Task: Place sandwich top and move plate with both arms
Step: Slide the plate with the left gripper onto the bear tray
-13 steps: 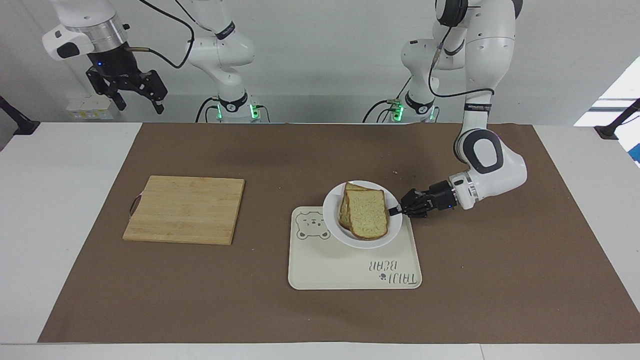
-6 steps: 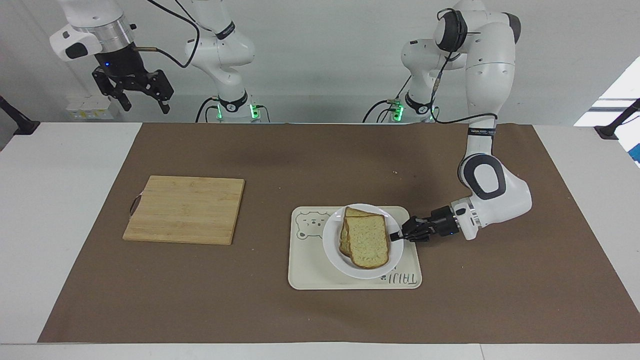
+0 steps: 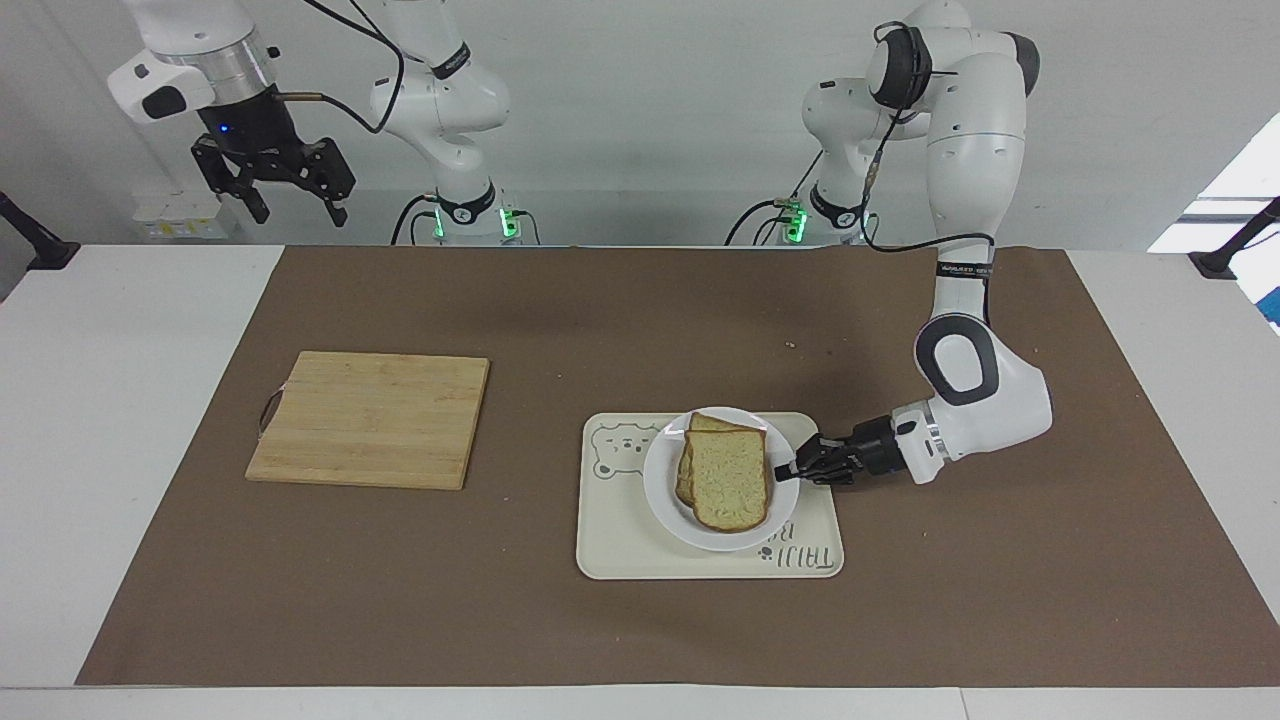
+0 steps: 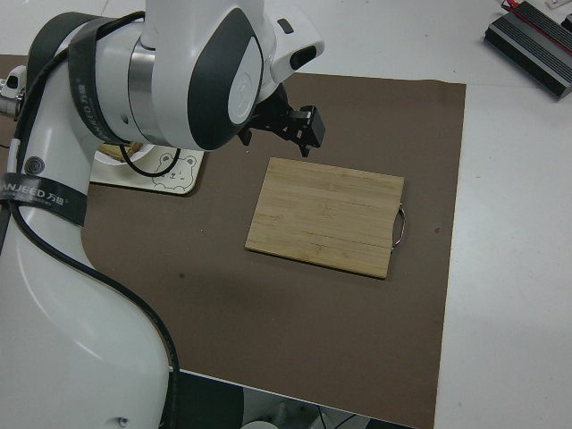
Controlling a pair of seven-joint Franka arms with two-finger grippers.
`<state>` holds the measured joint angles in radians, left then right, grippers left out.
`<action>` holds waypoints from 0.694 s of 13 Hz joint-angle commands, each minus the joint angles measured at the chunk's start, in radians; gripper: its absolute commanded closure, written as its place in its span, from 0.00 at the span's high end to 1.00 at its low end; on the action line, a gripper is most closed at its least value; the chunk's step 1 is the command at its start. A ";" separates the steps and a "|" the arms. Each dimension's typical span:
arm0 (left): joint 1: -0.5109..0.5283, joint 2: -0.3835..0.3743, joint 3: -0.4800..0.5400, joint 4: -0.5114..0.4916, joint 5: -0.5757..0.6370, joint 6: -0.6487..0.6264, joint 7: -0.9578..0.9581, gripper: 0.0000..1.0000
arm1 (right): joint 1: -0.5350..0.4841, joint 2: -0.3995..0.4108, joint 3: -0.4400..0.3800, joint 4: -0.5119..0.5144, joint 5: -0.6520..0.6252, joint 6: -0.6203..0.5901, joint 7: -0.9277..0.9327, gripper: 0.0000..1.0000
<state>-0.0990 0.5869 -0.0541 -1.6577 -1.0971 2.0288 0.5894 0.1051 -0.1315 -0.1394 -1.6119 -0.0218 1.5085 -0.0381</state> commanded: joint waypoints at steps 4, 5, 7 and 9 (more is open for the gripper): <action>-0.063 -0.012 0.005 -0.039 0.029 0.082 -0.049 0.00 | -0.016 0.070 0.001 0.072 0.008 -0.059 -0.072 1.00; -0.065 -0.015 0.005 -0.043 0.029 0.083 -0.052 0.00 | -0.013 0.060 -0.002 0.060 0.013 -0.038 -0.071 1.00; -0.065 -0.016 0.008 -0.044 0.039 0.077 -0.078 0.00 | -0.013 0.058 0.003 0.058 0.020 -0.040 -0.071 1.00; -0.064 -0.016 0.011 -0.039 0.055 0.070 -0.158 0.14 | -0.013 0.058 0.003 0.058 0.019 -0.040 -0.071 1.00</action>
<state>-0.1532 0.5883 -0.0555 -1.6752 -1.0789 2.0840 0.5017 0.1006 -0.0814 -0.1394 -1.5734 -0.0206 1.4747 -0.0830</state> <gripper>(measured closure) 0.960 0.000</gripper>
